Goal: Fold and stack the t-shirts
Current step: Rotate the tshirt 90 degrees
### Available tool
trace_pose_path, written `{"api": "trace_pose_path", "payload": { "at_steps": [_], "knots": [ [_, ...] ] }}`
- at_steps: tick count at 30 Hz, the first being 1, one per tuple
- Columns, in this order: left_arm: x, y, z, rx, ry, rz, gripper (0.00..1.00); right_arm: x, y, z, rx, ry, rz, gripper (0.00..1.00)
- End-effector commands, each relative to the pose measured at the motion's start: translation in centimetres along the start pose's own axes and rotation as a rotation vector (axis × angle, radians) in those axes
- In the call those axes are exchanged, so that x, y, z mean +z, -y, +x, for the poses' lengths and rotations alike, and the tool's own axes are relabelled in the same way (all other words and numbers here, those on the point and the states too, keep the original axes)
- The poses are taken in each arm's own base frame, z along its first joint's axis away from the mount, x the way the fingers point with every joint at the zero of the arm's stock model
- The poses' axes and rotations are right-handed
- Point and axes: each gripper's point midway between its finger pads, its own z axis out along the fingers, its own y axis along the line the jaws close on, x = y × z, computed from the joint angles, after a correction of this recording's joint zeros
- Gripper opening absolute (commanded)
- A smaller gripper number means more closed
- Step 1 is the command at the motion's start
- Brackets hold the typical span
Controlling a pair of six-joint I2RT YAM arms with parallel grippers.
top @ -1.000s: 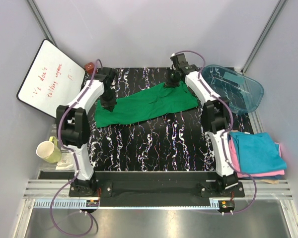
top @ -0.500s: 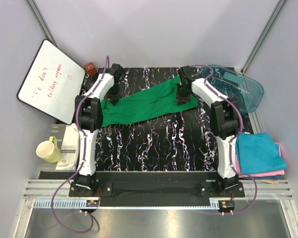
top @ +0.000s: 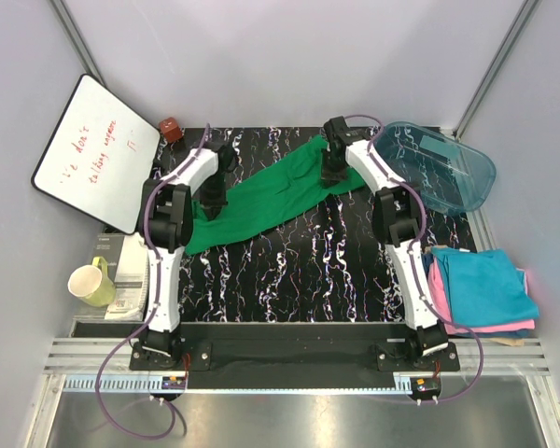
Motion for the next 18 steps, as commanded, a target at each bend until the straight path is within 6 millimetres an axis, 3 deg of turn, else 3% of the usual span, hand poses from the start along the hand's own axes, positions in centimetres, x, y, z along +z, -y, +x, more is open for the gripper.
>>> {"api": "trace_pose_path", "payload": {
  "at_steps": [1,2,5,7,11,14,18],
  "knots": [
    [-0.7,2.3,6.5,0.127,-0.138,0.029,0.00,0.9,-0.7,-2.7,-0.046,0.065,-0.012,0.00],
    [-1.4,2.9,7.3,0.140,-0.142,0.055,0.00,2.0,-0.7,-2.6,-0.049,0.059,-0.016,0.00],
    [-2.6,5.7,11.4,0.190,-0.184,0.121,0.00,1.5,-2.0,-5.1,-0.050,0.136,-0.061,0.00],
    [-3.8,7.5,12.9,0.213,-0.188,0.174,0.00,1.8,-2.7,-6.1,-0.050,0.172,-0.097,0.00],
    [-7.7,13.8,17.3,0.273,-0.213,0.357,0.00,1.4,-4.2,-8.2,-0.057,0.254,-0.161,0.00],
    [-9.8,17.2,19.5,0.327,-0.212,0.422,0.00,0.9,-5.0,-9.3,-0.071,0.298,-0.195,0.00],
    [-12.0,18.2,19.4,0.341,-0.138,0.449,0.00,-1.3,-5.4,-10.5,-0.058,0.319,-0.261,0.00]
  ]
}}
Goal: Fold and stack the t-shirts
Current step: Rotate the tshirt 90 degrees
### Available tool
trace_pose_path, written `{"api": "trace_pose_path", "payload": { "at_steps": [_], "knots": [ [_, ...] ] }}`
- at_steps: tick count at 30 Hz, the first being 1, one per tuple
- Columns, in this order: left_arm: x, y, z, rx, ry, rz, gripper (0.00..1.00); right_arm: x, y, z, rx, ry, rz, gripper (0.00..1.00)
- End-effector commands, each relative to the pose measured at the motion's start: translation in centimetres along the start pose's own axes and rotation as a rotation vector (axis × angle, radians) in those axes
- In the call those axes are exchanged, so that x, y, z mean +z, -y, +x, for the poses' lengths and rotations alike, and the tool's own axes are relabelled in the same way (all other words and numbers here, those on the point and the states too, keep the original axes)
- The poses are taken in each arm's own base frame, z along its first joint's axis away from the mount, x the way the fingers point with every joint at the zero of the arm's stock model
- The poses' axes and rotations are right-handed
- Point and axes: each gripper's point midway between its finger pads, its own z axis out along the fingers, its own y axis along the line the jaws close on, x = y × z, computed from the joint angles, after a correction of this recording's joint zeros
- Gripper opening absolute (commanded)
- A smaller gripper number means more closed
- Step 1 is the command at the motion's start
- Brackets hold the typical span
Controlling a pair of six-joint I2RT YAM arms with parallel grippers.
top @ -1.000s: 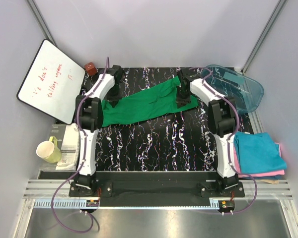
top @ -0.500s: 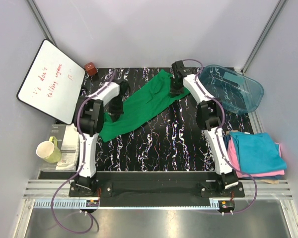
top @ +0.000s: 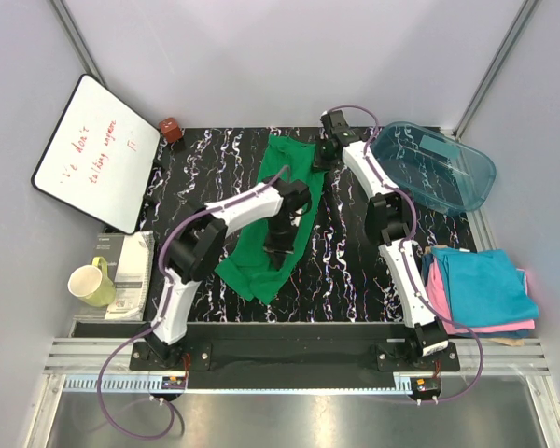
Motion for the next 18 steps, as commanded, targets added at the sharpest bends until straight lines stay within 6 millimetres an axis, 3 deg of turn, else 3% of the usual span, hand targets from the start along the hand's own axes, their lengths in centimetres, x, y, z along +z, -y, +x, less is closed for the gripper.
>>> {"api": "trace_pose_path", "payload": {
  "at_steps": [1,3,4,6,7,8,11,12,14,17,18],
  "knots": [
    [-5.6,2.6,-0.6,-0.011,0.150,0.103,0.00,-4.4,-2.4,-5.5,-0.012,0.137,-0.133,0.00],
    [-7.0,1.5,-1.3,-0.017,0.210,0.072,0.00,-5.6,-1.9,-5.6,-0.001,0.133,-0.126,0.00],
    [-8.0,0.3,-1.5,-0.024,0.253,0.030,0.00,-7.5,-1.7,-6.0,0.003,0.136,-0.124,0.00],
    [-8.9,-2.1,-2.1,-0.058,0.281,-0.018,0.00,-9.3,-1.7,-6.0,0.007,0.132,-0.124,0.00],
    [-9.2,-3.3,-2.0,-0.073,0.285,-0.048,0.00,-11.8,-2.3,-6.8,0.005,0.160,-0.140,0.00],
    [-9.4,-5.5,-2.5,-0.106,0.291,-0.092,0.00,-11.7,-2.1,-5.3,0.008,0.115,-0.136,0.00],
    [-9.6,-9.8,-2.8,-0.171,0.286,-0.177,0.01,-14.2,-2.8,-3.1,0.020,0.057,-0.168,0.00],
    [-9.5,-10.7,-2.8,-0.183,0.283,-0.195,0.02,-15.7,-3.4,-2.7,0.016,0.052,-0.181,0.00],
    [-9.4,-12.2,-3.2,-0.197,0.282,-0.211,0.03,-15.7,-4.0,0.2,0.005,-0.023,-0.200,0.00],
    [-8.8,-13.0,-3.5,-0.187,0.257,-0.223,0.07,-16.4,-4.7,3.6,-0.009,-0.110,-0.215,0.00],
    [-8.5,-13.1,-3.6,-0.181,0.254,-0.227,0.09,-17.0,-5.9,4.8,-0.022,-0.136,-0.246,0.00]
  ]
}}
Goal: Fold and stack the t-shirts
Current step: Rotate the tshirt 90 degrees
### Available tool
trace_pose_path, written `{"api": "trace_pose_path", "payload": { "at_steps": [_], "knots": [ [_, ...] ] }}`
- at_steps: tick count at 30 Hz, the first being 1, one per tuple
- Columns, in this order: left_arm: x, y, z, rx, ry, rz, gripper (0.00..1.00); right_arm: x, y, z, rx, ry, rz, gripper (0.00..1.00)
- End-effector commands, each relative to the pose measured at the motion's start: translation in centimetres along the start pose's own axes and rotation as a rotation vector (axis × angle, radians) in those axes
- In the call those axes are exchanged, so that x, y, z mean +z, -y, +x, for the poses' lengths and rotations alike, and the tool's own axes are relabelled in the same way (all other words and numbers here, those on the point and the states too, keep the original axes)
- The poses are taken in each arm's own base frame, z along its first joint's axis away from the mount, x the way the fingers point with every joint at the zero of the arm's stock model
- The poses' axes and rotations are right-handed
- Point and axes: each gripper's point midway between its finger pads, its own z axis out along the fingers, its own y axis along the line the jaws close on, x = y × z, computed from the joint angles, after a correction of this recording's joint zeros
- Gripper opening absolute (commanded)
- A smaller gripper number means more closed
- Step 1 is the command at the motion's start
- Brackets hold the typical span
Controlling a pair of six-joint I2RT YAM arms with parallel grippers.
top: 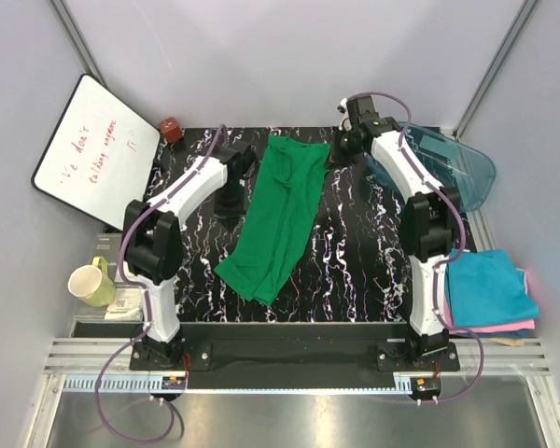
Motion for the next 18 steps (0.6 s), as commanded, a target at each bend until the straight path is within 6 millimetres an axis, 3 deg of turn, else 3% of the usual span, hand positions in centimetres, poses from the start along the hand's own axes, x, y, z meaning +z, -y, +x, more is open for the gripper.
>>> {"api": "trace_pose_path", "payload": {
  "at_steps": [1,4,7,9,11,12,18],
  "knots": [
    [0.8,-1.3,-0.1,0.069,-0.001,-0.069,0.11,-1.2,-3.9,6.1,-0.041,-0.153,-0.100,0.00],
    [1.8,-1.7,-0.3,0.054,-0.010,-0.055,0.37,-0.8,-5.3,10.3,-0.032,-0.258,-0.124,0.00],
    [3.2,-1.2,0.0,0.029,-0.055,0.014,0.45,0.1,-5.5,14.2,0.006,-0.362,-0.107,0.00],
    [3.9,-0.7,0.1,0.034,-0.064,0.036,0.39,0.9,-5.2,15.7,0.024,-0.399,-0.089,0.00],
    [4.4,-0.8,0.4,0.036,-0.070,0.037,0.25,1.3,-5.1,16.6,0.037,-0.428,-0.085,0.00],
    [4.7,-1.0,0.5,0.037,-0.072,0.023,0.03,1.6,-5.3,17.0,0.048,-0.448,-0.099,0.00],
    [4.9,-1.7,0.8,0.038,-0.068,-0.002,0.00,1.8,-5.5,18.7,0.037,-0.519,-0.091,0.00]
  ]
}}
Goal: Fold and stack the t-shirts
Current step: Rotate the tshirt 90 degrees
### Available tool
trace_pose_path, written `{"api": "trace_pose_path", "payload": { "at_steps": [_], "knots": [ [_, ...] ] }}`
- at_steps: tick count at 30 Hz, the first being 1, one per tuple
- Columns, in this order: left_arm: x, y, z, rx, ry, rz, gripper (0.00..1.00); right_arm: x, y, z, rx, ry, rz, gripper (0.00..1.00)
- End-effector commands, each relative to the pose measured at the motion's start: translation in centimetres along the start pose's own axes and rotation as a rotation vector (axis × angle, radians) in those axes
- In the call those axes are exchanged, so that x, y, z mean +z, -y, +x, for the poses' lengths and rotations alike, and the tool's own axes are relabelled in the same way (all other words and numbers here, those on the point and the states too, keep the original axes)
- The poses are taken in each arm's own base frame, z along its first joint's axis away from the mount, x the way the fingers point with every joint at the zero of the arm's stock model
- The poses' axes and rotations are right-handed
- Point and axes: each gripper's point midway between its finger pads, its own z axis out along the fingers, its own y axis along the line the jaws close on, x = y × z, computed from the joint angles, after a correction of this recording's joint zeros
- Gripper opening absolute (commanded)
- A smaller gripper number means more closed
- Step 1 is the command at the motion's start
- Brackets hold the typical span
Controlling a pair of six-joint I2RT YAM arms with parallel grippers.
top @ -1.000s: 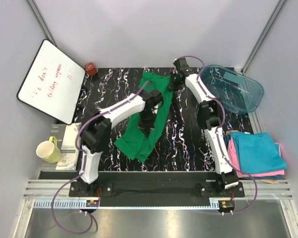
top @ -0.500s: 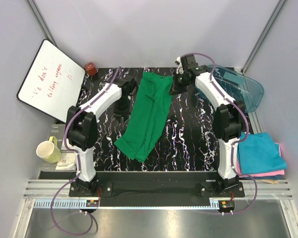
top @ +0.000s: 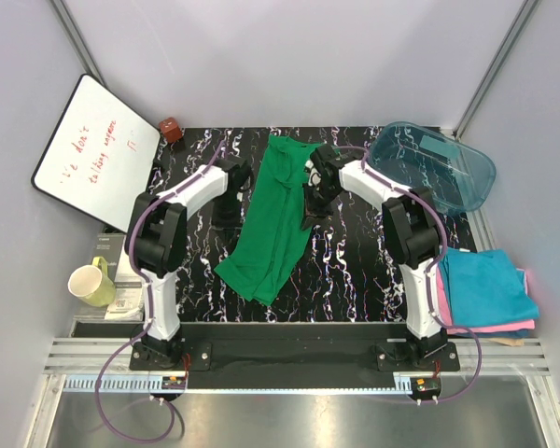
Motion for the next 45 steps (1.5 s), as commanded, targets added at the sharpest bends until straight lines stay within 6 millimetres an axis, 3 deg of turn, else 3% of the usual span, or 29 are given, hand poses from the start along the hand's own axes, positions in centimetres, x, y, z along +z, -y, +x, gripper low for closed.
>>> {"api": "trace_pose_path", "payload": {
  "at_steps": [1,4,12,16,19,20,26,32,34,39,42,43,44,45],
  "knots": [
    [-0.7,0.0,-0.6,0.004,0.046,0.017,0.00,0.0,-1.1,0.9,0.001,-0.050,-0.028,0.00],
    [-1.0,-0.3,-0.7,-0.009,0.058,0.018,0.00,1.1,-1.2,2.1,0.009,-0.103,-0.037,0.00],
    [-1.2,-1.1,-0.5,-0.044,0.063,0.007,0.00,2.9,-4.1,6.5,-0.066,-0.223,-0.057,0.00],
    [-1.0,-1.1,-0.2,-0.055,0.055,0.008,0.00,4.5,-4.1,8.8,-0.094,-0.284,-0.035,0.00],
    [-1.2,-1.1,-0.1,-0.062,0.059,0.010,0.00,5.2,-2.3,9.9,-0.094,-0.318,0.044,0.00],
    [-1.4,-1.1,-0.1,-0.062,0.065,0.010,0.00,5.1,-0.8,10.4,-0.089,-0.333,0.117,0.00],
    [-2.2,-1.6,-0.1,-0.062,0.079,-0.009,0.00,3.2,5.1,12.3,-0.121,-0.397,0.404,0.00],
    [-2.9,-0.9,0.0,-0.065,0.085,0.035,0.00,0.5,7.9,11.2,-0.155,-0.333,0.572,0.00],
    [-3.2,-0.5,0.1,-0.064,0.094,0.052,0.00,-0.7,9.8,9.7,-0.199,-0.288,0.699,0.00],
    [-4.9,1.9,0.7,0.004,0.159,0.122,0.00,-2.3,10.1,5.7,-0.222,-0.152,0.749,0.00],
    [-5.7,4.4,1.7,0.052,0.189,0.190,0.32,-3.2,8.8,3.3,-0.244,-0.075,0.726,0.00],
    [-6.1,5.5,2.4,0.081,0.202,0.217,0.42,-3.8,7.5,2.5,-0.251,-0.038,0.680,0.00],
    [-6.3,6.2,2.8,0.084,0.208,0.230,0.66,-4.3,6.9,2.1,-0.250,-0.017,0.665,0.03],
    [-6.4,6.6,3.2,0.091,0.224,0.240,0.74,-5.3,5.3,1.6,-0.257,0.025,0.612,0.05]
  ]
}}
